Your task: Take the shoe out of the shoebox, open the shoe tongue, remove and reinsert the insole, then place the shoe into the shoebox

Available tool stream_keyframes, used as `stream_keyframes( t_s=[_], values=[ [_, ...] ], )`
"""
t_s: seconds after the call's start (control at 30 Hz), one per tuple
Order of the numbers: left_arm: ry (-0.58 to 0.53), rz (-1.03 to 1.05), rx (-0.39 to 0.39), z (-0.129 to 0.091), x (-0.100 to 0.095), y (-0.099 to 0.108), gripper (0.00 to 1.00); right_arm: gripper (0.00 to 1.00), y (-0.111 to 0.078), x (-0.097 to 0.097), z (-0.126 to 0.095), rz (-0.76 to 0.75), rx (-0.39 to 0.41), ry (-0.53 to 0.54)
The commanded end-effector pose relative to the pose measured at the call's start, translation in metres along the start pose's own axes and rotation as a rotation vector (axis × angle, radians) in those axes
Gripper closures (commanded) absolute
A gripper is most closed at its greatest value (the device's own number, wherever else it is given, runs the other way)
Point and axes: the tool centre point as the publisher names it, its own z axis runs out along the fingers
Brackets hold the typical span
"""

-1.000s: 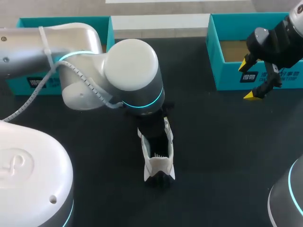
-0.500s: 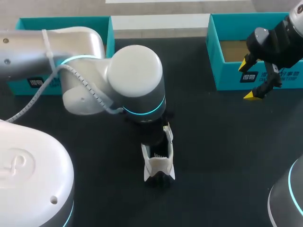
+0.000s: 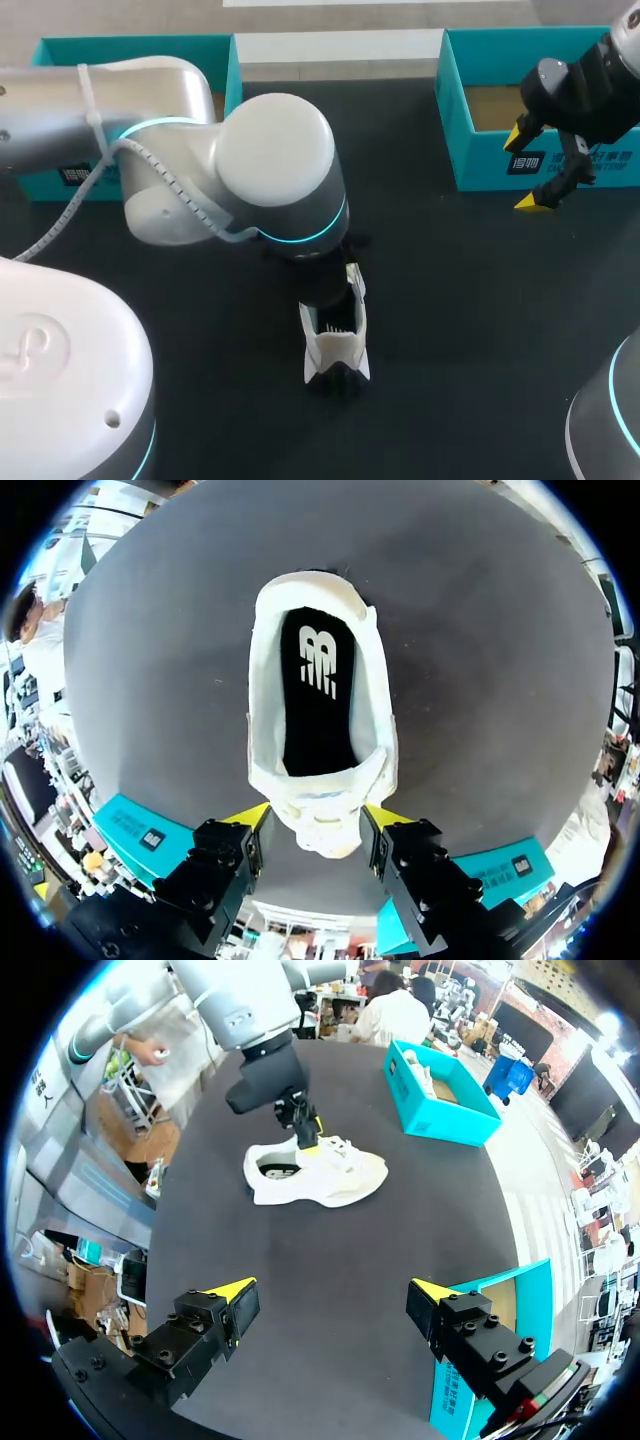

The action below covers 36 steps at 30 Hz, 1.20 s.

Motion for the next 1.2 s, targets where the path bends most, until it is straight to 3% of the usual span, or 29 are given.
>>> stream_keyframes(
  t_s=[0.03, 0.13, 0.33, 0.57, 0.73, 1.03, 1.2],
  values=[
    [-0.008, 0.004, 0.01, 0.001, 0.003, -0.003, 0.52, 0.0, 0.001, -0.002, 0.001, 0.001, 0.004, 0.004],
    [-0.008, 0.005, 0.021, 0.007, 0.001, -0.007, 0.75, 0.0, 0.001, -0.002, 0.001, 0.001, 0.004, 0.004],
    [-0.005, 0.011, 0.047, 0.013, 0.0, -0.015, 0.79, 0.0, 0.001, -0.002, 0.001, 0.001, 0.004, 0.004],
    [-0.016, 0.005, 0.035, 0.003, -0.001, -0.005, 0.77, 0.0, 0.001, -0.002, 0.001, 0.001, 0.004, 0.004],
    [-0.01, -0.008, 0.03, 0.014, -0.004, 0.001, 0.76, 0.0, 0.001, -0.002, 0.001, 0.001, 0.004, 0.004],
    [0.022, -0.012, 0.06, 0.038, -0.005, -0.01, 0.68, 0.0, 0.001, -0.002, 0.001, 0.001, 0.004, 0.004],
    [0.016, -0.033, 0.075, 0.033, 0.001, -0.012, 0.65, 0.0, 0.001, -0.002, 0.001, 0.001, 0.004, 0.004]
  ],
)
